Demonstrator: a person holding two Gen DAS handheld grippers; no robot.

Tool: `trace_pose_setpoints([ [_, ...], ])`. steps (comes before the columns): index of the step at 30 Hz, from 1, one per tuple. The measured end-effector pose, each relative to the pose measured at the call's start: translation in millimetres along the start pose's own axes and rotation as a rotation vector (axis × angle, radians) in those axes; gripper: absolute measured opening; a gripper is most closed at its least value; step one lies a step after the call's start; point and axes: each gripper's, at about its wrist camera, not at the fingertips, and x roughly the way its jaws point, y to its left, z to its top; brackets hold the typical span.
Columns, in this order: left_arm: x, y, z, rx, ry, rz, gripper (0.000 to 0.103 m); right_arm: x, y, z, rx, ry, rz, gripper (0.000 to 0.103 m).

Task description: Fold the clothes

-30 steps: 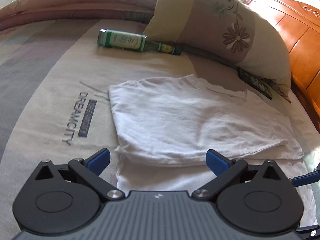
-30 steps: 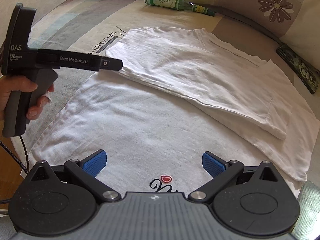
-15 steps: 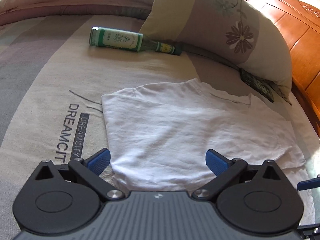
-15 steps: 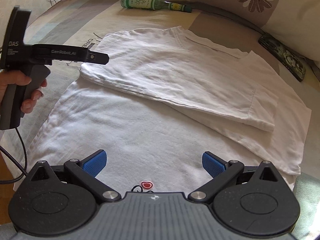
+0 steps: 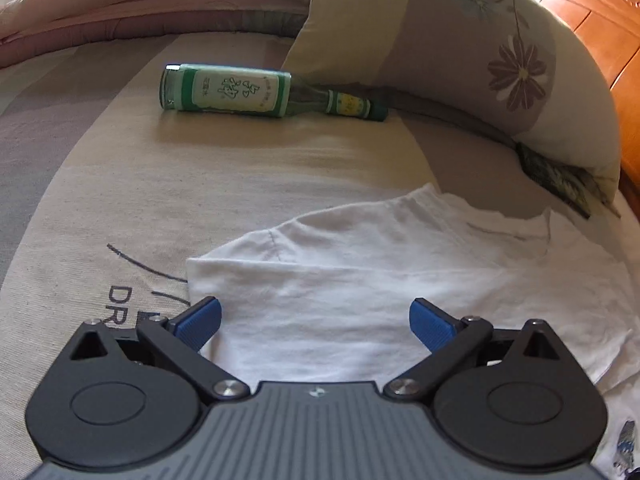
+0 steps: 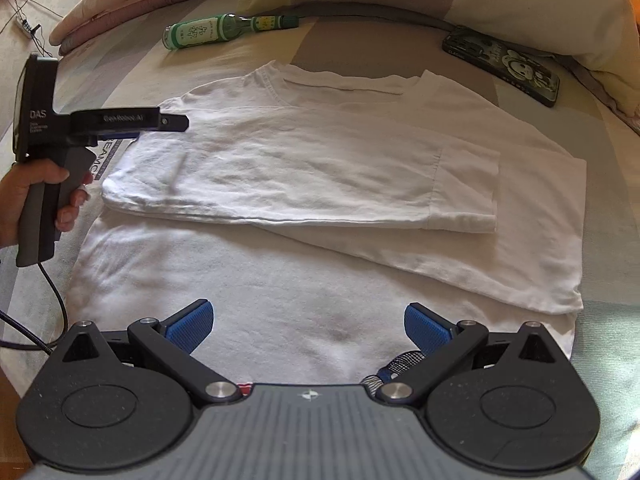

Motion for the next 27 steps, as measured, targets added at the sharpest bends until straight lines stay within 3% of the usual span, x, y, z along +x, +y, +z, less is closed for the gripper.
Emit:
trace_pose_setpoints([
  [2, -7, -8, 3, 0.046, -0.013, -0.028, 0.100, 0, -6, -2, 0.016, -0.004, -0.008, 0.103],
  [5, -2, -35, -3, 0.196, 0.031, -0.080, 0.101, 3, -13, 2, 0.039, -0.030, -0.029, 0.103],
  [7, 5, -46, -10, 0.244, 0.072, -0.093, 0.101, 4, -17, 10, 0.047, -0.062, -0.043, 0.103],
  [9, 8, -52, -14, 0.240, 0.090, -0.097, 0.100, 5, -23, 21, 0.044, -0.099, -0.051, 0.103],
  [13, -2, -67, -17, 0.289, 0.040, -0.118, 0.100, 9, -38, 43, 0.044, -0.165, -0.058, 0.103],
  [18, 11, -73, -24, 0.301, 0.071, -0.128, 0.100, 32, -47, 63, 0.031, -0.221, 0.004, 0.103],
  [22, 13, -76, -24, 0.310, 0.074, -0.102, 0.101, 56, -52, 55, 0.031, -0.168, 0.008, 0.103],
  [27, 11, -79, -27, 0.359, 0.078, -0.094, 0.101, 43, -55, 33, -0.041, -0.131, -0.022, 0.103],
])
